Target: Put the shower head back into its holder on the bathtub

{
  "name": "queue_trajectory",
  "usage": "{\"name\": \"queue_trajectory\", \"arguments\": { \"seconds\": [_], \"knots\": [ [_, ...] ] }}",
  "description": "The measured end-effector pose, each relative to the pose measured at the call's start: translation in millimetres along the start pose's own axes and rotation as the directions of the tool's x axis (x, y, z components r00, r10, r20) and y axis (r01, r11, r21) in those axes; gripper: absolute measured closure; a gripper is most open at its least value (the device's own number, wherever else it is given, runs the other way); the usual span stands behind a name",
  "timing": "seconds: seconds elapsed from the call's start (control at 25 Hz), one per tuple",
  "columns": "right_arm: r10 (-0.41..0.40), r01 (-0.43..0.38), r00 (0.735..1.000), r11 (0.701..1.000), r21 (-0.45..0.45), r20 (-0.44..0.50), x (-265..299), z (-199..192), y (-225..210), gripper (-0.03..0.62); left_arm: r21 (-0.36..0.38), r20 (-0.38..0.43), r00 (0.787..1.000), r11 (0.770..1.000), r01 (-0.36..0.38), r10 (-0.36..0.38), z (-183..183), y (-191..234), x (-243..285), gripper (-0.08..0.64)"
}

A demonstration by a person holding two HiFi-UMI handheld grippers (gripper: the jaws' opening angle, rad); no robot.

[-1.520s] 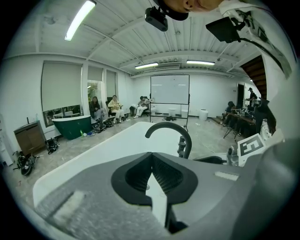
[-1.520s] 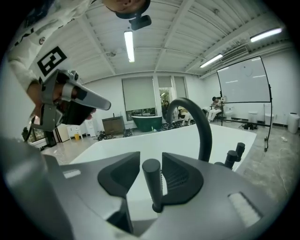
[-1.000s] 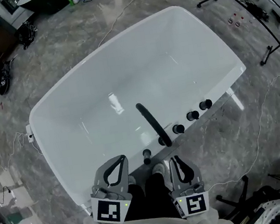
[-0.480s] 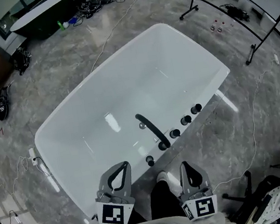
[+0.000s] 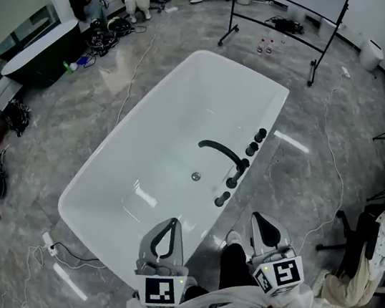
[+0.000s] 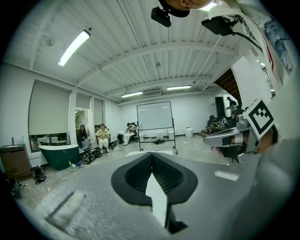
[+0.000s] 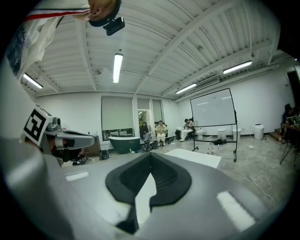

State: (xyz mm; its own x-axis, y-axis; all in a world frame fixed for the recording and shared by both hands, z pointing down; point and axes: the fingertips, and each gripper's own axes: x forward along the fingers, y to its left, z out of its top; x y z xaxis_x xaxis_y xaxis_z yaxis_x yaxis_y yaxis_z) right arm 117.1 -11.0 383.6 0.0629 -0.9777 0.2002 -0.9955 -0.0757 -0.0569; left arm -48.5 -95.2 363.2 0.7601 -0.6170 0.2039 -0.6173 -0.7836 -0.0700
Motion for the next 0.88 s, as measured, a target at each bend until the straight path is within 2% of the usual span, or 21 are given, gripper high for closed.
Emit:
{"name": "queue_trajectory", "arguments": {
  "seconds": [0.12, 0.24, 0.4, 0.68, 0.88],
  "knots": [
    [-0.039, 0.039, 0.999, 0.999, 0.017, 0.025, -22.9, 1.1, 32.0, 0.586, 0.029, 0.042, 0.998, 0.999, 0.039, -0.040, 6.5, 2.5, -35.8, 0.568],
    [-0.064, 0.063, 0.998, 0.997, 0.049, 0.021, -49.4, 0.3, 59.9, 0.586, 0.017, 0.040, 0.997, 0.998, 0.065, -0.065, 7.9, -0.5, -72.9, 0.568],
    [-0.080, 0.079, 0.997, 0.994, 0.074, 0.008, -69.5, 0.4, 79.6, 0.586, 0.027, 0.056, 0.994, 0.995, 0.094, -0.095, 9.6, -6.1, -90.4, 0.568],
    [-0.104, 0.103, 0.994, 0.991, 0.083, 0.014, -92.8, 17.6, 89.1, 0.586, 0.029, 0.067, 0.985, 0.987, 0.158, -0.160, 25.5, -31.2, -100.2, 0.568],
    [-0.118, 0.116, 0.992, 0.991, 0.071, 0.035, -110.2, 27.6, 75.3, 0.586, 0.043, 0.076, 0.983, 0.986, 0.164, -0.167, 34.8, -46.8, -100.5, 0.568]
  ]
}}
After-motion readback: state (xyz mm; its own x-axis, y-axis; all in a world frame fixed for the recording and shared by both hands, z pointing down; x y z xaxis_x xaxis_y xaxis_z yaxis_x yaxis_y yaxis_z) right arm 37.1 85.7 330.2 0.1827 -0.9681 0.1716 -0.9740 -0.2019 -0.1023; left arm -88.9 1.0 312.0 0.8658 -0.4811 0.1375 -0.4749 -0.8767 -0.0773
